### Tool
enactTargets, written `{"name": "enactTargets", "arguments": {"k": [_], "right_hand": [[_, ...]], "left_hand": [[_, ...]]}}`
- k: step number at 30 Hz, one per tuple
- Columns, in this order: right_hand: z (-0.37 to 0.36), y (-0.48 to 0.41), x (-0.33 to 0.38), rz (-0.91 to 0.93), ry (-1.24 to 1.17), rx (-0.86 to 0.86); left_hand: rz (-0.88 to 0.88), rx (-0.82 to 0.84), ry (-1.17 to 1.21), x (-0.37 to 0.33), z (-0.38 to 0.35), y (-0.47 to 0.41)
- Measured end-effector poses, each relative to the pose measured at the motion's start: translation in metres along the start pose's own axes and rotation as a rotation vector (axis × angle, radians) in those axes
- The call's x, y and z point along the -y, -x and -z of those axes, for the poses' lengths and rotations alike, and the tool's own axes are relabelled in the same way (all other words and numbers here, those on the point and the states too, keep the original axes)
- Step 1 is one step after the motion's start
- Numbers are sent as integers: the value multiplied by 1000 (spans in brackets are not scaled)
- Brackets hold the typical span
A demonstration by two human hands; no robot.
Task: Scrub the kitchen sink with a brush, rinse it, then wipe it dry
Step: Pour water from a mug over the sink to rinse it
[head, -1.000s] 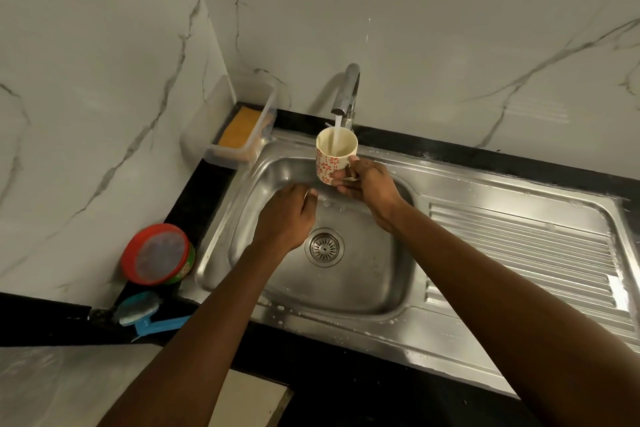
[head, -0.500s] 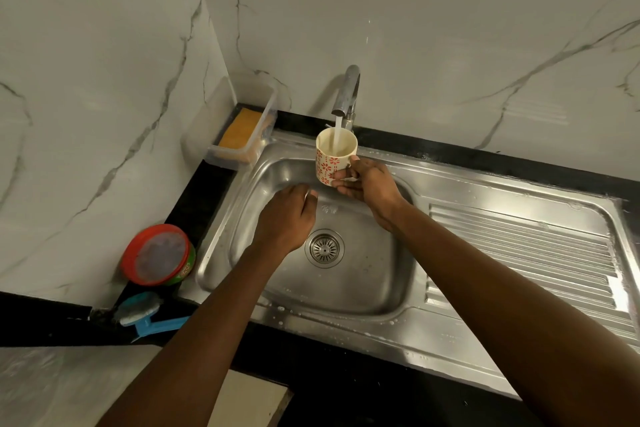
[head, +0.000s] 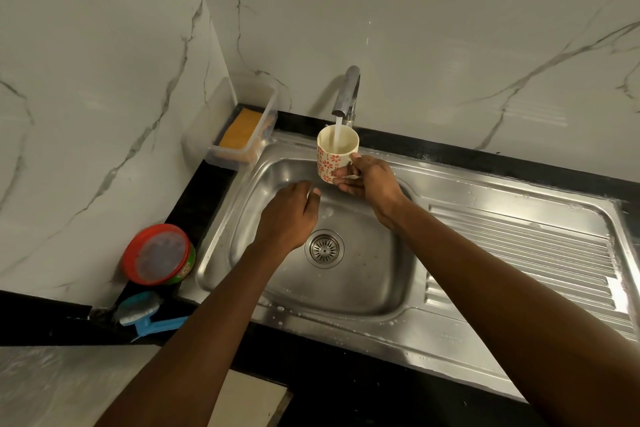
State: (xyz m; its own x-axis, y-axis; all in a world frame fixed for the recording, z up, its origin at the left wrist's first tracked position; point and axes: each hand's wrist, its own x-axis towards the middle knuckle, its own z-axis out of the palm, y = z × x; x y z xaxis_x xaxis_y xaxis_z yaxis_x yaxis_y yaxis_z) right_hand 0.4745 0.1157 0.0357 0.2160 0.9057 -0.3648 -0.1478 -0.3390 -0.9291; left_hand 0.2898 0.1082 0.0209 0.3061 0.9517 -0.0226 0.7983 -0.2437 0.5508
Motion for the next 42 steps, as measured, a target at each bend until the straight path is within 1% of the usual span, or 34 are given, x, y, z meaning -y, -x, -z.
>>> {"name": "enactTargets", "arguments": {"k": [15, 42], "right_hand": [[-1, 2, -4, 21, 3, 6], [-1, 3, 0, 6, -4, -14]], "left_hand": [[7, 13, 4, 7, -1, 1], [12, 6, 23, 8, -4, 5]]}}
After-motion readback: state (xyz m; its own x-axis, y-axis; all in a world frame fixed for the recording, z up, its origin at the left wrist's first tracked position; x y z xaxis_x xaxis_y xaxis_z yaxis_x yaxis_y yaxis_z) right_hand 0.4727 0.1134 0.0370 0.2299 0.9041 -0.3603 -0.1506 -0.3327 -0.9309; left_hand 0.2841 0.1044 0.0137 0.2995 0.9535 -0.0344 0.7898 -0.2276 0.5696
